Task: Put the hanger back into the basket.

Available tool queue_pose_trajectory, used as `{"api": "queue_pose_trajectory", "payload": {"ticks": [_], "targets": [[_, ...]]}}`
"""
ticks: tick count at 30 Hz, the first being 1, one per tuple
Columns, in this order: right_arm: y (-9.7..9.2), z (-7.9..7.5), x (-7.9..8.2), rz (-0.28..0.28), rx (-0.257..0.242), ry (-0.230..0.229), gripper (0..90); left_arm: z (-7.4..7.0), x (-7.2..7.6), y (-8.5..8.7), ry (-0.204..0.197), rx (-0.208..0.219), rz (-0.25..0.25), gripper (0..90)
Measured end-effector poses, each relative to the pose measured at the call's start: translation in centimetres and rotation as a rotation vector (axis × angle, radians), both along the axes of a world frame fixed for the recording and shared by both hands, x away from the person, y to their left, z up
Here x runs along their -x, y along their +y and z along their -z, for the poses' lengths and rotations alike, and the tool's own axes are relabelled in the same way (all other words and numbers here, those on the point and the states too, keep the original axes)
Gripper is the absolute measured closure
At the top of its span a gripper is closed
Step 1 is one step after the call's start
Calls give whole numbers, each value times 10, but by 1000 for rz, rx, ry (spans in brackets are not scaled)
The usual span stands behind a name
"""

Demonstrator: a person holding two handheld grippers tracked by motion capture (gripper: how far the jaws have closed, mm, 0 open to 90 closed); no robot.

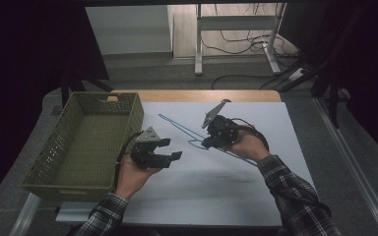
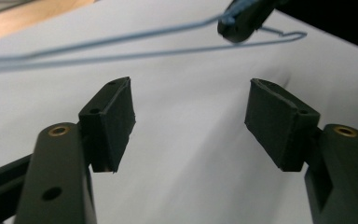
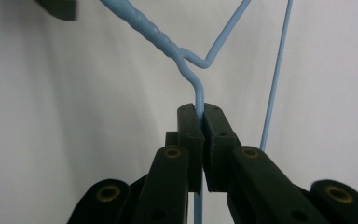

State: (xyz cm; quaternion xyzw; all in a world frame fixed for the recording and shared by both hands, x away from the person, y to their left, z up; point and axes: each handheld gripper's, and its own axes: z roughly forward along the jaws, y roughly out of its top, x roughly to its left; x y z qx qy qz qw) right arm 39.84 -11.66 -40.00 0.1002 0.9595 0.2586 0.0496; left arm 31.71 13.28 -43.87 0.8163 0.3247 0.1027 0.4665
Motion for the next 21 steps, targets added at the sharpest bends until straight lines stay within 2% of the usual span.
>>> {"api": "queue_pose_trajectory", "payload": {"ticks": [2, 4, 5, 6, 8, 9, 10, 12, 15, 16, 18, 19, 20, 21], "targets": [[-2, -5, 4, -1, -9, 17, 868, -6, 0, -5, -29, 28, 43, 360], [-4, -9, 7, -5, -16, 31, 868, -13, 2, -14, -67, 25, 71, 398], [-4, -9, 7, -5, -16, 31, 868, -13, 2, -14, -67, 25, 71, 428], [-5, -10, 9, -8, -21, 41, 868, -18, 2, -22, -99, 20, 104, 448], [-5, -10, 10, -12, -23, 51, 867, -21, 2, -29, -120, 24, 140, 500], [-5, -10, 10, -12, -23, 51, 867, -21, 2, -29, -120, 24, 140, 523], [-5, -8, 12, -17, -26, 64, 867, -22, 1, -36, -132, 20, 180, 555], [-4, -5, 13, -27, -30, 78, 867, -23, 1, -42, -147, -14, 173, 629], [-3, -4, 14, -34, -36, 94, 867, -22, 0, -44, -153, -8, 191, 759], [-3, -3, 14, -26, -28, 98, 865, -24, 1, -47, -179, -43, 172, 790], [-3, -1, 14, -36, -33, 119, 860, -27, 2, -50, -207, -94, 161, 841], [-3, -1, 14, -36, -33, 119, 860, -27, 2, -50, -207, -94, 161, 855], [-3, -1, 16, -42, -32, 112, 823, -30, 0, -50, -176, -76, 155, 857], [-3, -1, 16, -42, -32, 112, 823, -30, 0, -50, -176, -76, 155, 857]]}}
